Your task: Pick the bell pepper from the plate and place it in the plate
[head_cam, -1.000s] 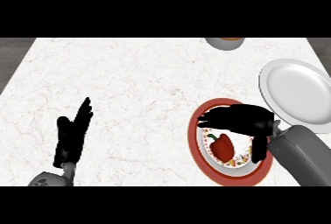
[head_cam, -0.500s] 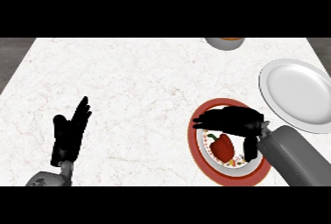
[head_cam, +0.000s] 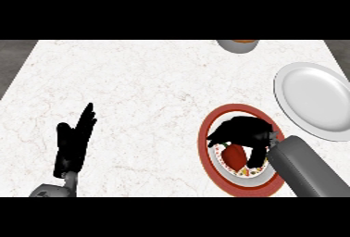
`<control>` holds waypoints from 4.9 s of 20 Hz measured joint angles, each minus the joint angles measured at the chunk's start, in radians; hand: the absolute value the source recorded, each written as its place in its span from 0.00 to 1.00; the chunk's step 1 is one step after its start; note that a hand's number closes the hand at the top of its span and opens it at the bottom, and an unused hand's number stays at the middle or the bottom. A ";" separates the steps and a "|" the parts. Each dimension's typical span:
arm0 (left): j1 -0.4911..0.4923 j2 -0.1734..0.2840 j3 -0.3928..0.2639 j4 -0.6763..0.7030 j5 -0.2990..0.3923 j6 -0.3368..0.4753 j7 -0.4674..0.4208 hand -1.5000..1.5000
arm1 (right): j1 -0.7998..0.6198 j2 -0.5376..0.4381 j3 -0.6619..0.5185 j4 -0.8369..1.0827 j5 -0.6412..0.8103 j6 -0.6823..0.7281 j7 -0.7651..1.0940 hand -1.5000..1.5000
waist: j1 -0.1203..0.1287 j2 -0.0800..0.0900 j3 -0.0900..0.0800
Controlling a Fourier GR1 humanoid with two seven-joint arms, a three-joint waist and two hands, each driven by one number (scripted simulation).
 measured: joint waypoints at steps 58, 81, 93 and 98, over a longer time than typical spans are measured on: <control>-0.004 -0.085 0.080 -0.002 -0.098 -0.088 0.007 0.50 | -0.280 -0.150 -0.920 0.608 -0.019 -0.657 0.662 1.00 | 0.019 0.009 0.001; 0.011 -0.087 0.107 -0.003 -0.096 -0.111 -0.006 0.50 | -0.292 -0.265 -1.250 0.873 -0.423 -0.365 0.154 0.00 | 0.005 0.006 0.003; 0.031 -0.109 0.095 -0.043 -0.123 -0.110 0.016 0.50 | -0.217 -0.299 -1.284 0.935 -0.545 -0.230 -0.011 0.00 | 0.019 0.009 0.003; 0.003 -0.110 0.111 -0.021 -0.122 -0.125 0.023 0.50 | -0.205 -0.291 -1.258 0.941 -0.557 -0.242 -0.049 0.00 | 0.018 0.009 0.003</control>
